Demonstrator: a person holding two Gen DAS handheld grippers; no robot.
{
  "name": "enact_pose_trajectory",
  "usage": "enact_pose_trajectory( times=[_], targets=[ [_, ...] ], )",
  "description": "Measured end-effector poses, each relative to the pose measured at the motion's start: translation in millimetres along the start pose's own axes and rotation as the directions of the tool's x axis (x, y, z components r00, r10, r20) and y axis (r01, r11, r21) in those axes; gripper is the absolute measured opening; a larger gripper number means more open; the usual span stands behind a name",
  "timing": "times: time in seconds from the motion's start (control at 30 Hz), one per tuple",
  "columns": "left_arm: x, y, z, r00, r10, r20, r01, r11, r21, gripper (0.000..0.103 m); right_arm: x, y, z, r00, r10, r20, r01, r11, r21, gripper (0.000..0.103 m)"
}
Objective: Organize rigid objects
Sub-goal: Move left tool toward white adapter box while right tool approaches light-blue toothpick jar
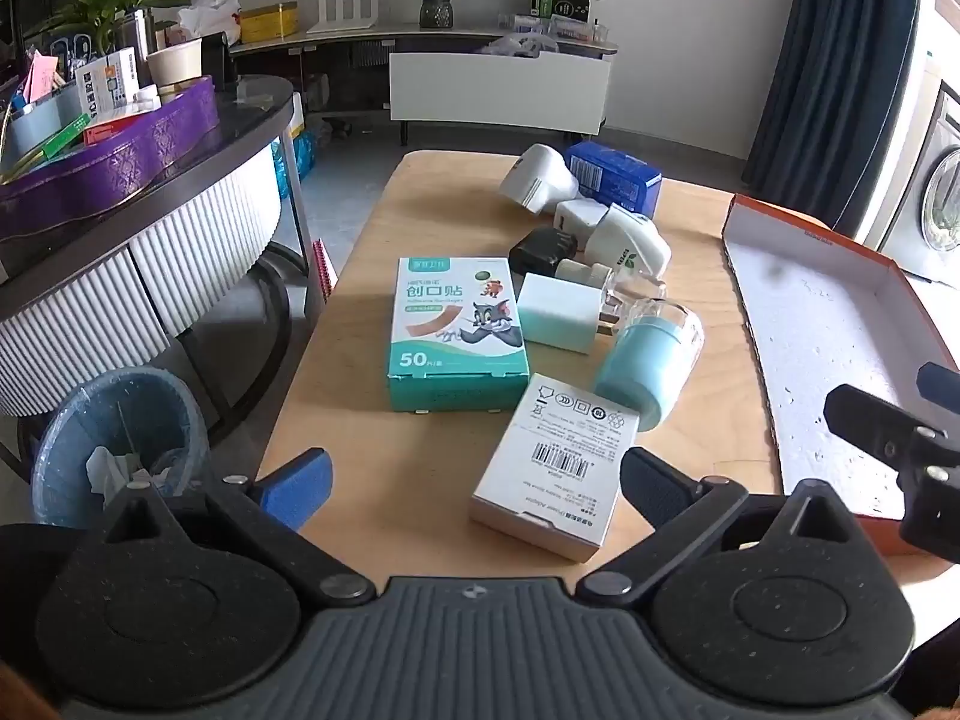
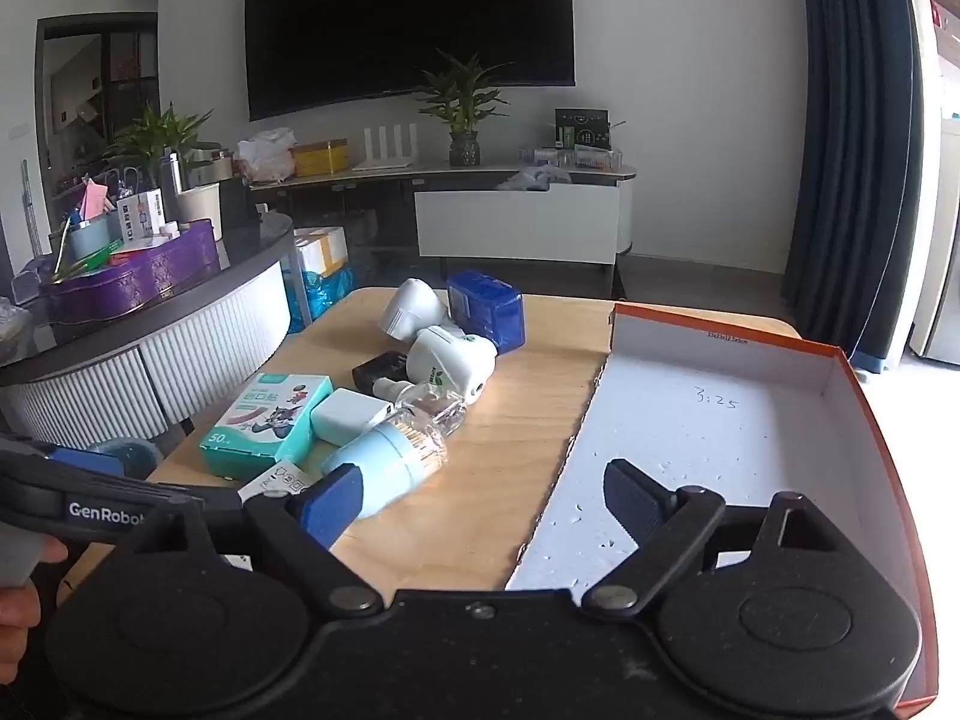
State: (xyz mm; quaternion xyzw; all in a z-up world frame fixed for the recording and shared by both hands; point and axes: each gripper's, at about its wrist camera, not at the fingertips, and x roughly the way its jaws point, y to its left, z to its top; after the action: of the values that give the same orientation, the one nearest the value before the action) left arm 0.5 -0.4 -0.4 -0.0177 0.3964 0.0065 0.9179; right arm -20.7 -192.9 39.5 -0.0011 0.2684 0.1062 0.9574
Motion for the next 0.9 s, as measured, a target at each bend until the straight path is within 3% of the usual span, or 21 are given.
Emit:
enact_pose_trajectory(
  times=[0.1, 0.13, 0.3, 0.43, 0.9],
  targets=[
    [2, -3, 0, 1.000, -0.002, -0.010, 0.002, 1.000, 0.006, 0.103, 1, 1, 0, 0.999, -0.010, -0.043, 0.012, 0.999, 0.050, 0.102],
    [-4, 1, -8, 0.999, -0.017, 0.027, 0.018, 1.000, -0.011, 0.103, 1, 2, -1, 0.998, -0.005, -0.055, 0.009, 0.998, 0.068, 0.102],
    [-8, 0, -7, 1.000, -0.020, 0.017, 0.020, 1.000, -0.001, 0.103, -7, 1, -6, 0.997, 0.067, -0.046, -0.058, 0.983, 0.176, 0.102],
    [-2, -5, -6, 0.999, -0.026, -0.032, 0.027, 0.999, 0.019, 0.103, -8, 11, -6, 0.997, 0.053, -0.059, -0.044, 0.988, 0.151, 0.102],
    [5, -14, -5, 0.998, -0.064, -0.029, 0.066, 0.996, 0.061, 0.103, -11, 1, -5, 1.000, 0.020, -0.022, -0.015, 0.981, 0.193, 0.102]
  ],
)
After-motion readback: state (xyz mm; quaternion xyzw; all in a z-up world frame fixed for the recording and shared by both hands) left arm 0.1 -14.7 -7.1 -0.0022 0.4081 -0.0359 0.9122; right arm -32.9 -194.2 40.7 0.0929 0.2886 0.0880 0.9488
